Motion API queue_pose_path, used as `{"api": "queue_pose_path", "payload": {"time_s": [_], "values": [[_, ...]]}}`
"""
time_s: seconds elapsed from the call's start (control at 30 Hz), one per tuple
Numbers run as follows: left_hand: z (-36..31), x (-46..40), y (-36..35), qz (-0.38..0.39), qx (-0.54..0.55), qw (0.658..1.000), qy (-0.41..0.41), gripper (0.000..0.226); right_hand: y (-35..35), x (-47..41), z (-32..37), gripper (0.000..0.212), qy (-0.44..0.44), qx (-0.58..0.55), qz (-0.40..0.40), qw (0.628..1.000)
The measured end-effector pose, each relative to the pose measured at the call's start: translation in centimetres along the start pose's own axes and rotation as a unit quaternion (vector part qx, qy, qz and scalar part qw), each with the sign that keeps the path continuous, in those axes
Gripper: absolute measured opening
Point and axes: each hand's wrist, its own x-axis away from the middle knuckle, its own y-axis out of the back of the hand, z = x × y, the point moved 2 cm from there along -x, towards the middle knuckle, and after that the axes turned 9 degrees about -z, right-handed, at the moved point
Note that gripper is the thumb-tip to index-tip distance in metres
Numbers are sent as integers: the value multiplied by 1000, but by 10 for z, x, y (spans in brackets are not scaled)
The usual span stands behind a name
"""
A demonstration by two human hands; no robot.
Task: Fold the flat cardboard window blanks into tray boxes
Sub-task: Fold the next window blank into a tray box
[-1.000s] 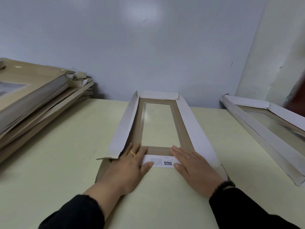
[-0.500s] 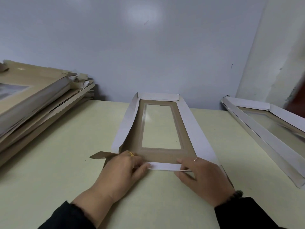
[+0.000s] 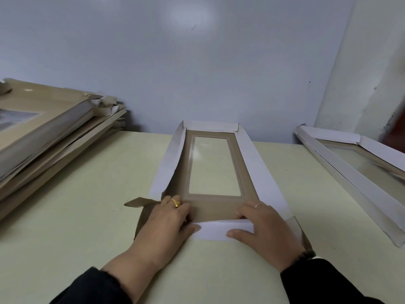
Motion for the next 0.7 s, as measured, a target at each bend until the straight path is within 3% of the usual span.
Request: {"api": "queue_pose_path", "payload": {"time_s": [0.1,0.2,0.3,0.37,0.43,0.5,0.6,0.7], "values": [[-1,2,1,-46,-7,998,-44,18,3,-1,6,23,21,20,-30,999],[-12,3,14,-85,42,990,-102,34,13,1,15,26,80,73,-128,986],[-17,5,37,-211,128,958,-148,37,22,4,25,37,129,130,-144,972],[-6,2,54,-307,131,936,-110,36,27,7,30,39,153,150,-137,967],[15,2,67,-361,132,923,-19,27,31,12,33,31,165,145,-112,969],[36,4,69,-316,165,932,68,18,33,17,34,24,146,114,-50,981],[50,9,56,-137,221,962,78,49,30,22,27,24,95,58,68,991],[49,11,44,-19,269,958,97,67,27,26,23,40,97,51,113,987]]}}
